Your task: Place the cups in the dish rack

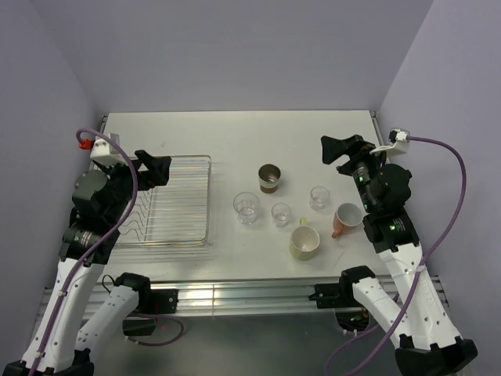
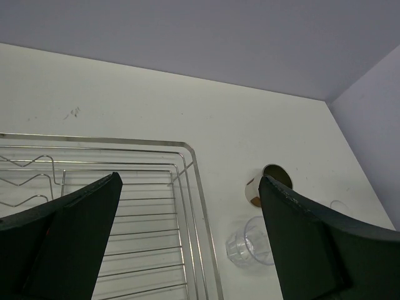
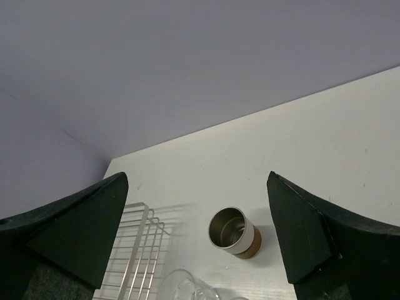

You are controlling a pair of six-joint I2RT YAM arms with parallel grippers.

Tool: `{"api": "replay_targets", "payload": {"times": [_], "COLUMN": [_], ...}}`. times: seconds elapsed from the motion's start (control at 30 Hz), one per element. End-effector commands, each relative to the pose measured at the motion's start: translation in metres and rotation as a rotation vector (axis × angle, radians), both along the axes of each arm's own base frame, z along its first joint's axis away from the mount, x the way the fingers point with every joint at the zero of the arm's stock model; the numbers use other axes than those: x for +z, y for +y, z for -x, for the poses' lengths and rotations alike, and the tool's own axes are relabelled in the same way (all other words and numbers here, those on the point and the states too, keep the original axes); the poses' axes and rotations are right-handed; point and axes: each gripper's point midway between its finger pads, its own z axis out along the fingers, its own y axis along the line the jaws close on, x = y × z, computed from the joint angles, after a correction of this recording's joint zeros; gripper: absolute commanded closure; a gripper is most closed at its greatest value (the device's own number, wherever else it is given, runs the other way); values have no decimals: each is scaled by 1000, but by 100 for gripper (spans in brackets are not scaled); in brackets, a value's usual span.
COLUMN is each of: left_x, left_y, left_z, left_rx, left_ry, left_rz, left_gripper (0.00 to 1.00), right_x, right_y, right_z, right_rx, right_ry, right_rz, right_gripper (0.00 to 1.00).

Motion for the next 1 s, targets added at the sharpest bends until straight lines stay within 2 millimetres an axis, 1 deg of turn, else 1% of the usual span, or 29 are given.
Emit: {"api": "replay_targets", "payload": {"times": [0.0,0.2,0.4,0.47,0.57,0.6,0.63,0.67,0.7,0.73,0.77,0.8,0.83,0.87,0.9,0.93,0.97], "left_x": [18,17,18,17,16,16,16,15,16,14,14,14,14,13,13,12,12], "left_y": [-2,-2,-1,-1,-1,-1,-1,-2,-2,-2,-2,2,3,3,4,4,5], "left_z": [0,-1,0,-1,-1,-1,-1,-1,-1,-2,-2,-3,-4,-4,-4,-5,-5], "left_rx": [-11,-11,-6,-6,-6,-6,-6,-6,-6,-6,-4,17,23,25,28,32,37], "left_ry": [-60,-57,-58,-53,-47,-47,-47,-43,-45,-39,-39,-38,-38,-34,-32,-30,-29], "left_rz": [25,25,28,28,28,27,28,29,30,28,28,27,25,25,24,25,23], "left_gripper": [1,1,1,1,1,1,1,1,1,1,1,1,1,1,1,1,1], "right_x": [10,7,-5,-10,-25,-35,-44,-41,-52,-62,-58,-71,-79,-77,-93,-99,-101], "right_y": [-7,-8,-5,5,15,25,30,30,47,53,56,67,80,87,96,104,111], "right_z": [2,0,-6,-7,-15,-19,-21,-24,-27,-28,-32,-38,-38,-41,-47,-49,-52], "right_rx": [-33,-40,-24,26,57,80,85,58,89,91,74,90,122,134,150,168,177], "right_ry": [-32,-3,51,74,127,162,198,203,242,278,282,326,350,353,397,411,418], "right_rz": [4,22,58,77,96,112,139,156,189,231,248,279,301,306,330,340,346], "right_gripper": [0,0,0,0,0,0,1,2,3,4,6,9,12,14,21,24,28]}}
